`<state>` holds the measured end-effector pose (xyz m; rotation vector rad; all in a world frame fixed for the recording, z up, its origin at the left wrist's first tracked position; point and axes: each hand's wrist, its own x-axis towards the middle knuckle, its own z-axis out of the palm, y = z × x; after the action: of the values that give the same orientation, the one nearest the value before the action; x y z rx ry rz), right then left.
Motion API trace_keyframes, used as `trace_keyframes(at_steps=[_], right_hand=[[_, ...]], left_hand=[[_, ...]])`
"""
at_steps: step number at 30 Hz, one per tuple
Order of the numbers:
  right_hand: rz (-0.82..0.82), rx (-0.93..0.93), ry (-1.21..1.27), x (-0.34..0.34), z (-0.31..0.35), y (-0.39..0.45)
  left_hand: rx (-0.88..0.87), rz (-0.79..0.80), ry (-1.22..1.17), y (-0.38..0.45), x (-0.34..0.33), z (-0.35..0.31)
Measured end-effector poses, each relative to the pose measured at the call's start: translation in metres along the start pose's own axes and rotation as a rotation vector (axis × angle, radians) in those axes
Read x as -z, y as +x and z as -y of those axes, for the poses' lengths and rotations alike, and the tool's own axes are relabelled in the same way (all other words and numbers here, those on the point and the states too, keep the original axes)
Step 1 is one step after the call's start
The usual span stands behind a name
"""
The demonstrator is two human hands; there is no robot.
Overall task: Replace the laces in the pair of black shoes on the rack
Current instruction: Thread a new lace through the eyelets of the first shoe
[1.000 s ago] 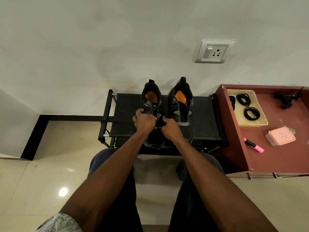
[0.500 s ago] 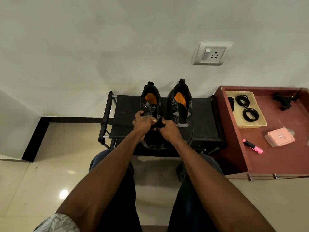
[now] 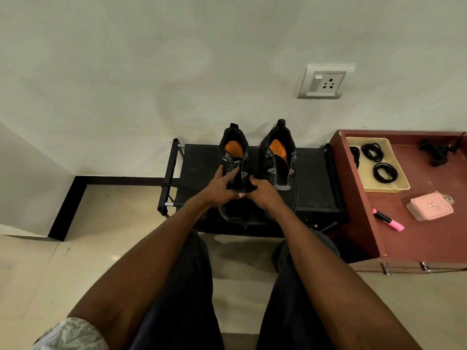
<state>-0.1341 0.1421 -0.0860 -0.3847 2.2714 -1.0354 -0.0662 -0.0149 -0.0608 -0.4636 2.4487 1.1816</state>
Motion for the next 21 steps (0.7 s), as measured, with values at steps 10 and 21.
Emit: trace_keyframes(at_steps=[10, 21], right_hand=[[-0.339, 0.098, 0.040, -0.009, 0.014, -0.002], [-0.539, 0.021, 0.768, 0.050, 0.074, -0.016]], left_hand=[[-0.043, -0.110, 0.389, 0.002, -0.006, 0.015], [-0.023, -0.122, 0.422, 0.000, -0.005, 0.010]])
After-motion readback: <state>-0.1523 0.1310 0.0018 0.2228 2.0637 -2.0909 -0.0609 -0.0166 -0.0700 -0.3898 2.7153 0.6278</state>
